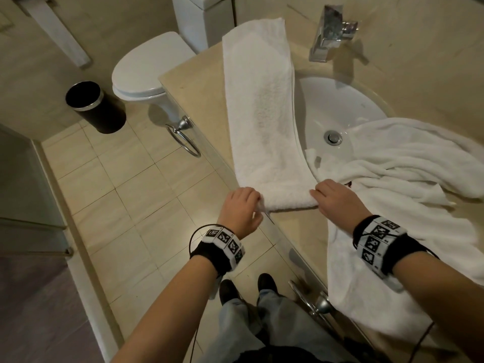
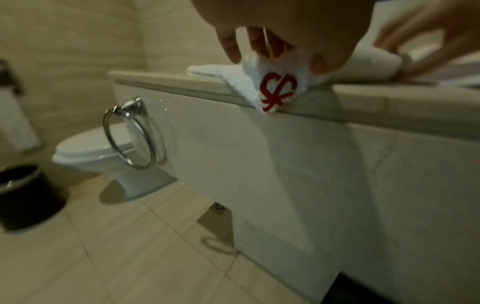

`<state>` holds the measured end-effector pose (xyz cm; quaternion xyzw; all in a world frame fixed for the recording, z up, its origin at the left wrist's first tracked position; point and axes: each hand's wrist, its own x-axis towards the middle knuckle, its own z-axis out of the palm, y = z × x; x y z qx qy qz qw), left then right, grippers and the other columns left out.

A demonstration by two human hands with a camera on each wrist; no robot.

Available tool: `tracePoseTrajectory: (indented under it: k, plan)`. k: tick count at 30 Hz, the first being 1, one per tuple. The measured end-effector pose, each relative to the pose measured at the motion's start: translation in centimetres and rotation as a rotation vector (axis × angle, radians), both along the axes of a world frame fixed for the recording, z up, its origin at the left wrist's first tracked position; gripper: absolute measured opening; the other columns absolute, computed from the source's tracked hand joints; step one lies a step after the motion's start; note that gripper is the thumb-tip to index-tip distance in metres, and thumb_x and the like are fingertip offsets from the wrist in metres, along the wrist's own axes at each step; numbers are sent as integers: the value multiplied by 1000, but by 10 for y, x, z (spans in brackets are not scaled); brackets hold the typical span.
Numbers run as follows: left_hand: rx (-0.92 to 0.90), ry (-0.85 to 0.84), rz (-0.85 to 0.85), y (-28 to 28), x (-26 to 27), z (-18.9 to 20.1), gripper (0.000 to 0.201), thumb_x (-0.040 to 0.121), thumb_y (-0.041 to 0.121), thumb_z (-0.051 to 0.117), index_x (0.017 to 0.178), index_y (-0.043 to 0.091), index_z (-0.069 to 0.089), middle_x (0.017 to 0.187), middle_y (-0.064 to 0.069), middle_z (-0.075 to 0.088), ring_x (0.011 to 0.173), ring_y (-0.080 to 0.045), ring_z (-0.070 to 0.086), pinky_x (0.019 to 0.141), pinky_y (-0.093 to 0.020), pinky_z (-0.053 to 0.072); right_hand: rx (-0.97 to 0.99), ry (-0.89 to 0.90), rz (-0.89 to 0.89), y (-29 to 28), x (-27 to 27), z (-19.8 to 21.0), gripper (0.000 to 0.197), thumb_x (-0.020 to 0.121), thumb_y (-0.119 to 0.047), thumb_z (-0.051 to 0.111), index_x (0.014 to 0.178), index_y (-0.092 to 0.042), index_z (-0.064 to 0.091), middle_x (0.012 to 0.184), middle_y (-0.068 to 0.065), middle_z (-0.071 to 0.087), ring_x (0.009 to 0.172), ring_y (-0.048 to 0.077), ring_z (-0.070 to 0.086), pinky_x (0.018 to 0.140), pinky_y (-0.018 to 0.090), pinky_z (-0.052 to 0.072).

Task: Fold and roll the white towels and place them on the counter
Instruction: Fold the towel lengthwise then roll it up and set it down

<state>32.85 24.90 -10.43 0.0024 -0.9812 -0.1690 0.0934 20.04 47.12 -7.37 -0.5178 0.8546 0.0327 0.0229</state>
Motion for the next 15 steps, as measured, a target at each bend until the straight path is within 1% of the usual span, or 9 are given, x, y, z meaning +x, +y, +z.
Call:
tracePoseTrajectory:
  k: [2, 4, 6, 7, 9, 11, 12, 13, 15]
  plan:
    - [-165, -110, -61, -1, 6, -1, 60, 48, 30, 83, 98, 16, 52, 94, 0, 66, 82, -20, 64, 74, -32, 52, -26, -34, 3, -4, -3, 1, 22, 58, 10, 60, 77, 1, 66, 72, 13, 60, 64, 30, 60, 54, 34, 52]
    - [-226, -127, -66, -1, 5, -1, 67, 44, 21, 84, 99, 17, 46, 95, 1, 66, 79, -18, 64, 71, -29, 51, -53, -94, -25, -6, -4, 5, 27, 52, 10, 72, 77, 1, 69, 72, 12, 63, 64, 30, 63, 52, 30, 51]
    - [-157, -93, -49, -2, 1, -1, 65, 42, 4, 83, 97, 15, 50, 91, -3, 66, 72, -20, 64, 64, -27, 51, -114, -157, -66, -4, -5, 6, 33, 50, 11, 77, 81, 1, 70, 76, 13, 66, 68, 30, 65, 54, 29, 52]
    - [-87, -73, -53, -3, -1, 0, 64, 40, -3, 82, 95, 12, 53, 89, -6, 65, 69, -22, 63, 60, -27, 51, -145, -191, -93, -4, -5, 4, 33, 54, 12, 75, 85, 2, 70, 79, 14, 66, 72, 31, 66, 57, 32, 53]
    - [30, -31, -64, -8, -3, 0, 54, 42, -10, 77, 91, 6, 61, 85, -11, 65, 65, -27, 63, 57, -27, 52, -189, -296, -171, -3, -8, 2, 31, 67, 13, 65, 95, 1, 67, 88, 15, 66, 82, 34, 63, 68, 38, 53]
    - [87, -37, -67, -12, -1, 1, 33, 56, -2, 65, 88, 5, 65, 82, -9, 65, 65, -28, 63, 61, -28, 50, -132, -385, -281, -5, -12, 6, 27, 81, 7, 54, 103, -5, 60, 95, 12, 62, 88, 31, 58, 75, 39, 49]
    - [103, -51, -63, -14, 0, 1, 27, 62, 7, 56, 87, 7, 66, 80, -7, 66, 65, -27, 63, 66, -28, 46, -87, -412, -324, -6, -14, 9, 24, 84, 3, 50, 105, -8, 56, 96, 11, 59, 87, 29, 56, 75, 39, 47]
    - [117, -66, -45, -16, 1, 2, 28, 64, 14, 51, 86, 9, 67, 79, -4, 66, 66, -25, 64, 72, -28, 39, -46, -435, -351, -8, -15, 12, 22, 86, 1, 48, 105, -10, 52, 96, 11, 58, 86, 28, 54, 74, 39, 46]
    - [175, -92, 42, -19, 0, 7, 25, 67, 17, 58, 88, 12, 69, 80, -1, 68, 74, -25, 64, 79, -26, 29, -8, -488, -389, -11, -17, 15, 20, 88, -1, 48, 105, -12, 49, 95, 9, 58, 85, 27, 53, 74, 38, 46]
